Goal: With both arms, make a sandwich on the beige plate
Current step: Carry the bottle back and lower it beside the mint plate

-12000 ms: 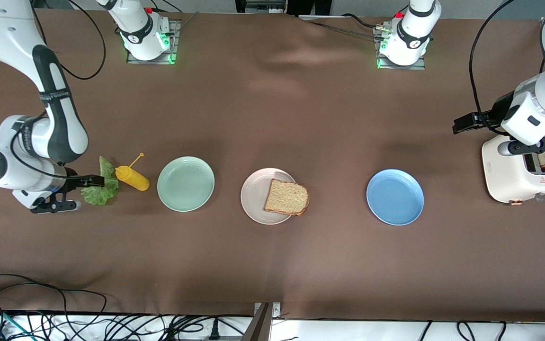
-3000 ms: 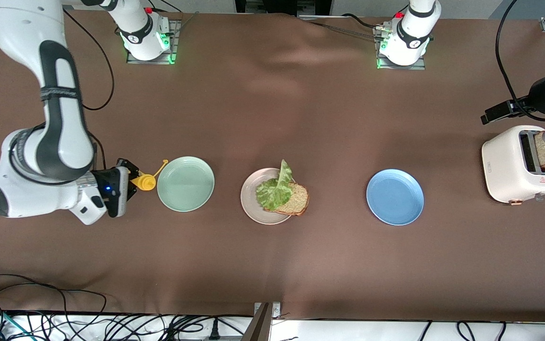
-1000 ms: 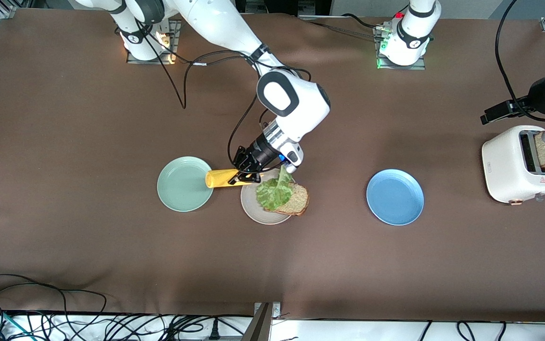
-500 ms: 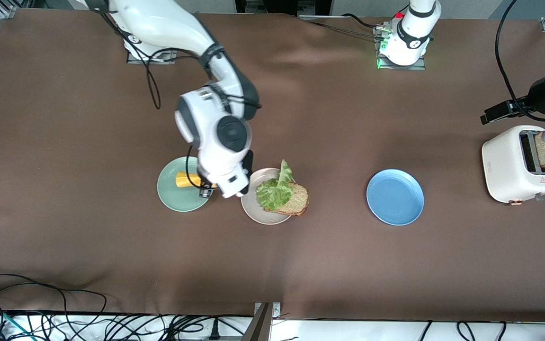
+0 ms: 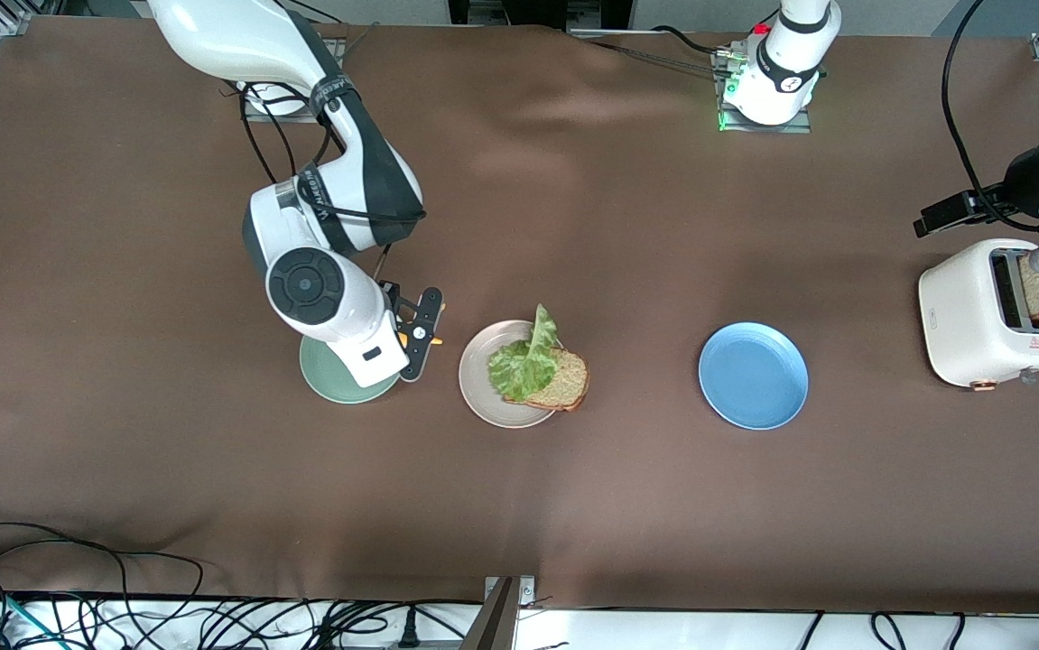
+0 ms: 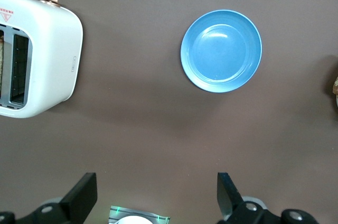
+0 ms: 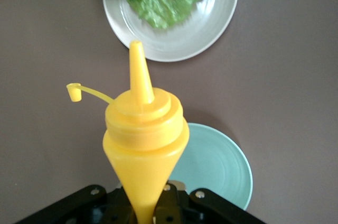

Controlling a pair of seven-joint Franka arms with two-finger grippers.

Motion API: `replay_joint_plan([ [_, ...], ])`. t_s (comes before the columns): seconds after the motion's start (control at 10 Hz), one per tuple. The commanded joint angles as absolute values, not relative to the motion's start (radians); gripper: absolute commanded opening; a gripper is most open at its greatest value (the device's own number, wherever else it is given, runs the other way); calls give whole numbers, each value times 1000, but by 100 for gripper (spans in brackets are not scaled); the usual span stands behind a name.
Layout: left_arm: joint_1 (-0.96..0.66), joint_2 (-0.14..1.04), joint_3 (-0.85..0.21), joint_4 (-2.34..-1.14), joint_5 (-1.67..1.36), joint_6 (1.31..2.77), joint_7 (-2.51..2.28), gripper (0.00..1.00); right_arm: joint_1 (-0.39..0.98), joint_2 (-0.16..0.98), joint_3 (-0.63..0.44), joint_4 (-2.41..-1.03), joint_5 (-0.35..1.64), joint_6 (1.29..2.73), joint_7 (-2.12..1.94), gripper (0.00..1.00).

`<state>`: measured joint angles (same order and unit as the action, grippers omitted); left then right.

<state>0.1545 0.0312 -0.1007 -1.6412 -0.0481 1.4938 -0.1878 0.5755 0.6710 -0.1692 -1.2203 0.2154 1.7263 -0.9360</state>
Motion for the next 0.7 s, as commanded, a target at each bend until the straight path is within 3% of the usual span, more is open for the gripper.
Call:
replay_joint_plan([
  [0.0,149,40,-103,-1608,-25,1494,-215,100,490,591,-147,-1328,337,1740,-1113,0],
  [0.3,160,54,-100,-1571,-28,1494,-201,100,349,500,-147,-1475,548,1698,-1439,0],
  [0.6,149,46,-113,-1566,-25,1493,-201,100,171,523,-147,-1509,676,1542,-1766,0],
])
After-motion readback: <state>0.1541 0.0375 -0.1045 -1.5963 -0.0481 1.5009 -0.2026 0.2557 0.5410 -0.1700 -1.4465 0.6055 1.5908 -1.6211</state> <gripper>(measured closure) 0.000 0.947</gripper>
